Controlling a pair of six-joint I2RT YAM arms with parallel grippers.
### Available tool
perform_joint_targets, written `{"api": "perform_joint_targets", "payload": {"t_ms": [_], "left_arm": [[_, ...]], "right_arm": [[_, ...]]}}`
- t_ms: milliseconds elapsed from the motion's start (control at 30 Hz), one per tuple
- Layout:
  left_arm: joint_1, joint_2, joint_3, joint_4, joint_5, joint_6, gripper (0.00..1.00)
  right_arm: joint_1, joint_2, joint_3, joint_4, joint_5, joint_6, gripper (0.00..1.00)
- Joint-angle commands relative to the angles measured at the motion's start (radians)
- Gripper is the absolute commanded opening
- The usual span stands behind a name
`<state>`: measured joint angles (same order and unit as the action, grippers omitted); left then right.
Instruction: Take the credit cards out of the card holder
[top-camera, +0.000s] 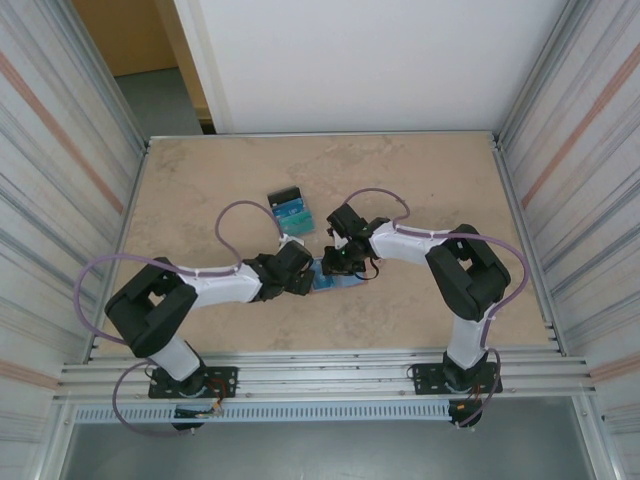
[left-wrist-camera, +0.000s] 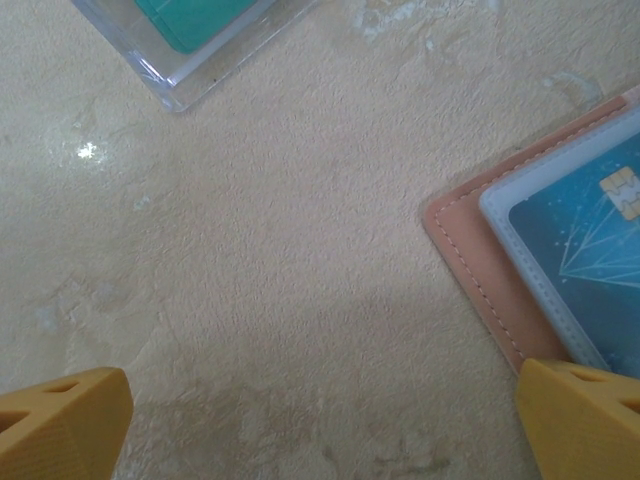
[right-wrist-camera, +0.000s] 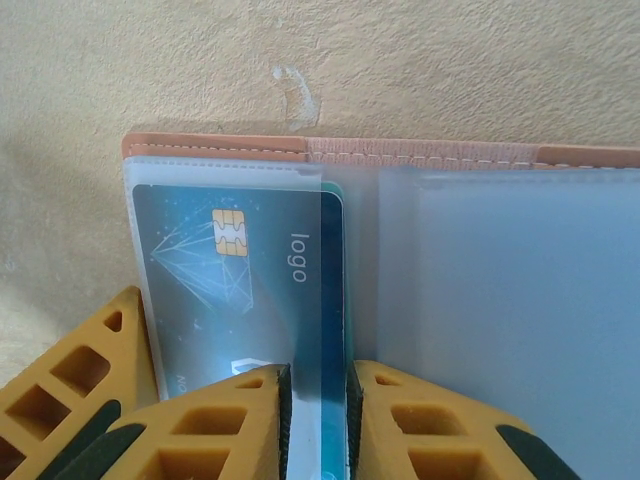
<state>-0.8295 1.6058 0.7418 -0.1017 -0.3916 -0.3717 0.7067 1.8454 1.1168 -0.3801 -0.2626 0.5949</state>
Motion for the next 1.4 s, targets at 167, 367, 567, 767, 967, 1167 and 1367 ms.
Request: {"api": "perform_joint_targets", "payload": {"t_ms": [167,367,567,767,967,1167,1367], "left_arm": [[-0.025,0.031,0.041,-0.054,-0.035,-0.009,0.99],[-0.032,0.039,0.050,-0.070,-0.048,-0.007,0.99],[-0.033,0.039,0.049,-0.081,-0.055,-0.013,0.99],[-0.033,0.031,0.046,-0.097,-0.052,-0.021,0.99],[-0.034,0.008,0.033,-0.151,-0.055,-0.033,0.99],[-0.035,-0.006,0.027,-0.195,-0.069,-0.046,0.99],[-0.035,0.003,0.039,-0.215,-0.074,-0.049,0.99]], "right_arm": [[0.004,0.009,-0.009,-0.024,0.023,0.015,0.26],[0.016,0.005,-0.007,-0.035,0.045,0.015,0.28],[0.016,0.010,-0.016,-0.006,0.008,0.022,0.28],[-0.002,0.004,-0.073,0.118,-0.143,0.055,0.24],[-0.045,-0.044,-0.159,0.287,-0.289,0.107,0.23],[-0.080,-0.065,-0.229,0.435,-0.386,0.164,0.22],[-0.100,-0.062,-0.267,0.521,-0.423,0.203,0.19]]}}
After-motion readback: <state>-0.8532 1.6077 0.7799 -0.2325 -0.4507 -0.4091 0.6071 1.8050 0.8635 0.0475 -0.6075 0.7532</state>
